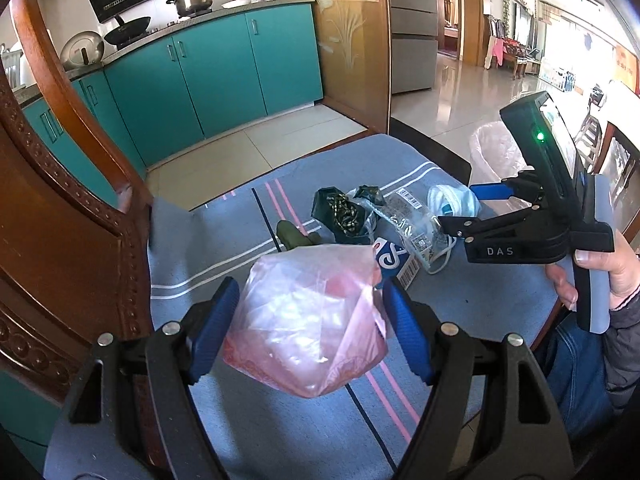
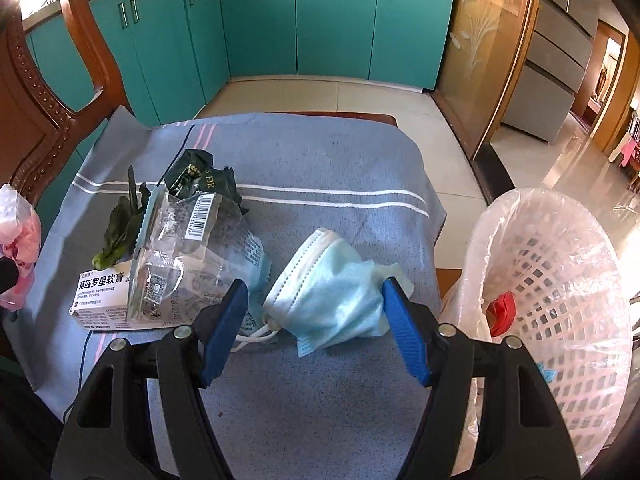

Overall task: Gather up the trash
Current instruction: 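Carry the pink bag and face mask over the white basket and open both tools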

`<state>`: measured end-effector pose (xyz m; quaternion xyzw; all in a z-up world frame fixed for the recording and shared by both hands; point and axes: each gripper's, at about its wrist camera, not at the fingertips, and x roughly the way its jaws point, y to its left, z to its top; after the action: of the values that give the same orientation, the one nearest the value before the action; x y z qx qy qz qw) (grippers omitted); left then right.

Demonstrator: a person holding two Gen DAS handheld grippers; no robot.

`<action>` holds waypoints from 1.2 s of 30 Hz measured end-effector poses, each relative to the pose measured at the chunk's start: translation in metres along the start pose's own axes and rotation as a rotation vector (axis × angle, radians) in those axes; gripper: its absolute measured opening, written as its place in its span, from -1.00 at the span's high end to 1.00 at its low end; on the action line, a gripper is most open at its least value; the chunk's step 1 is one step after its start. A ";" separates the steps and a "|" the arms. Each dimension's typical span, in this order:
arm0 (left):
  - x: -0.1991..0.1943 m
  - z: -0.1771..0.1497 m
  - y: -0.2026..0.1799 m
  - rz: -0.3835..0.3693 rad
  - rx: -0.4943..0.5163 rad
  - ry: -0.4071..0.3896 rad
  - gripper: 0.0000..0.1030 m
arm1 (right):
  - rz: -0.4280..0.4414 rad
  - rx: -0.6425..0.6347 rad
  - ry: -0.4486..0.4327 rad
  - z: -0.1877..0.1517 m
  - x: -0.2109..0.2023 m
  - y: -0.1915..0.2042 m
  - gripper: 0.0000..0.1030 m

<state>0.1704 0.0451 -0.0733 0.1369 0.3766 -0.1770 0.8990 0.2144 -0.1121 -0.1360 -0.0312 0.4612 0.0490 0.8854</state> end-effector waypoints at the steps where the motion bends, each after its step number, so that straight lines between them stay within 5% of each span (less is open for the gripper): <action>1: 0.001 0.001 0.001 0.002 -0.003 -0.002 -0.45 | 0.002 0.000 0.001 0.000 0.000 0.000 -0.33; 4: -0.003 0.002 0.005 0.003 -0.025 -0.016 -0.45 | 0.005 0.006 0.006 0.000 0.001 -0.002 -0.30; 8: -0.007 0.004 0.010 0.002 -0.056 -0.038 -0.45 | 0.015 0.013 0.016 -0.001 0.003 -0.003 0.18; 14: -0.011 0.004 0.012 0.008 -0.079 -0.069 -0.44 | 0.012 0.011 -0.005 0.000 -0.001 -0.004 0.41; 36: -0.016 0.022 0.019 0.011 -0.185 -0.157 -0.39 | -0.035 0.106 -0.197 0.011 -0.045 -0.028 0.53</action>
<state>0.1815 0.0569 -0.0449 0.0412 0.3188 -0.1468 0.9355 0.2013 -0.1417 -0.0929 0.0128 0.3734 0.0120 0.9275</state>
